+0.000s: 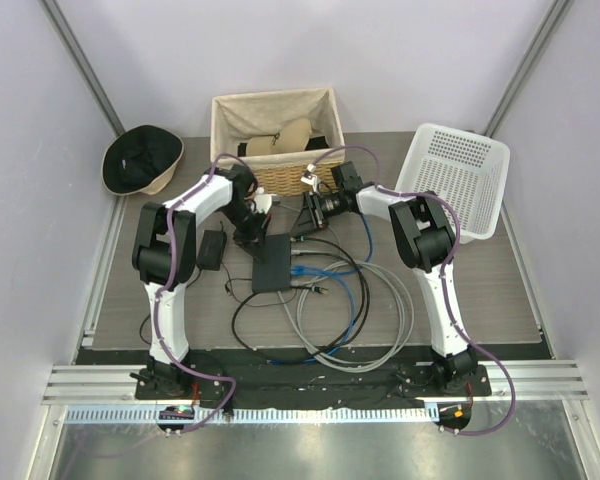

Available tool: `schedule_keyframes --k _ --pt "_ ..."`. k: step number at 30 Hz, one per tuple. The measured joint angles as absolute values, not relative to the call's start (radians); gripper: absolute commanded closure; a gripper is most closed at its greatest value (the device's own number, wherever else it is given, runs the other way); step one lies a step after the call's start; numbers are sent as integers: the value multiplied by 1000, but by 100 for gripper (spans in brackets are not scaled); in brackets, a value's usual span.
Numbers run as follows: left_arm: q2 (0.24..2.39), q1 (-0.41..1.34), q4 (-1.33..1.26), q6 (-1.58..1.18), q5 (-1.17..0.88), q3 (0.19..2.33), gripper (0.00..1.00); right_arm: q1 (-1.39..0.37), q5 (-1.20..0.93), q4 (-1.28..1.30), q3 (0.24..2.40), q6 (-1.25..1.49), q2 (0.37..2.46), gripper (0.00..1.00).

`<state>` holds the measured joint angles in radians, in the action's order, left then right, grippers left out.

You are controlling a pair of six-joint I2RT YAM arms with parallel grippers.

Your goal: Pull the plug from the switch port

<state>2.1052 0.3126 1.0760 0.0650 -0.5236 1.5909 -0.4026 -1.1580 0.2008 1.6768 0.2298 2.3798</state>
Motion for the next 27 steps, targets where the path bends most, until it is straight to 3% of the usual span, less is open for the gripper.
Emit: schedule_keyframes --k 27 --pt "2112 326 1089 65 -500 1609 100 -402 -1076 212 1656 209 2379 62"
